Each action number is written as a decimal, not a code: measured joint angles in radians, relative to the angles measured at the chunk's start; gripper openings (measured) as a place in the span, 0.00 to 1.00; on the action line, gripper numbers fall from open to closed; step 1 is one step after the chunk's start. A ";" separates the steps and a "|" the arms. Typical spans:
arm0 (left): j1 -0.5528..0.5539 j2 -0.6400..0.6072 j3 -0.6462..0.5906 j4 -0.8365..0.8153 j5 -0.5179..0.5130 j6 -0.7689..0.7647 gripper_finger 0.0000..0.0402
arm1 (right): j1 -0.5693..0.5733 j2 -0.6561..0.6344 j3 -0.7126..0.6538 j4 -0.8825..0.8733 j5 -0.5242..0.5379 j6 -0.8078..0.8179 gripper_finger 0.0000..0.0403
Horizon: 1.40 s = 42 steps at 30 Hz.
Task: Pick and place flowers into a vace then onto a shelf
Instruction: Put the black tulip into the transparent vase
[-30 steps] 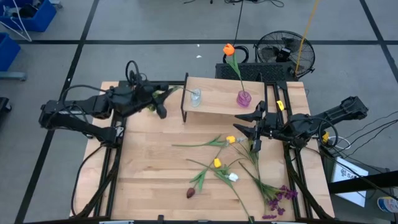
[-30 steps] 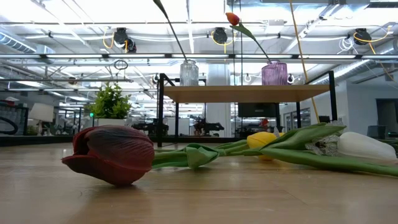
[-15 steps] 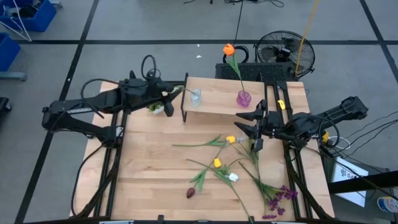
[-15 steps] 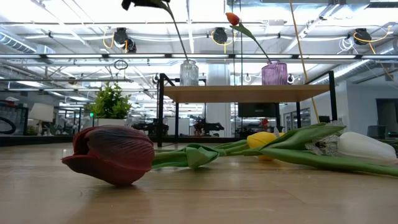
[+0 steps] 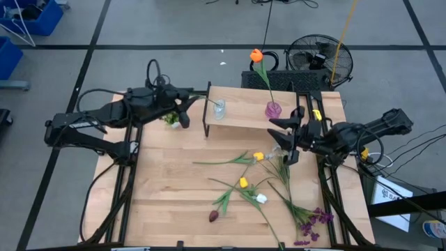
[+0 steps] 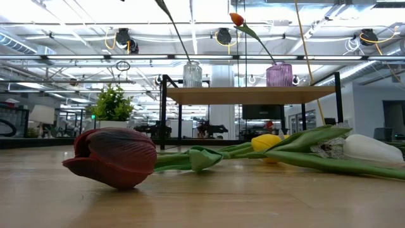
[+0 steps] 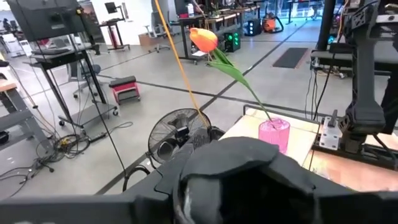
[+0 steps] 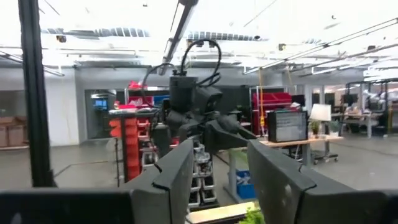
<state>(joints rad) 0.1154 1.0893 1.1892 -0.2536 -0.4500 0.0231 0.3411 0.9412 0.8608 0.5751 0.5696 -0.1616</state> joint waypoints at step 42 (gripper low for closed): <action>0.016 0.078 0.000 0.132 0.009 -0.043 0.38 | -0.557 0.730 0.391 -0.016 -0.415 -0.008 0.44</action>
<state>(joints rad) 0.1314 1.1671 1.1892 -0.1216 -0.4407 -0.0200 -0.2163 1.6708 1.2522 0.5588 0.1544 -0.1696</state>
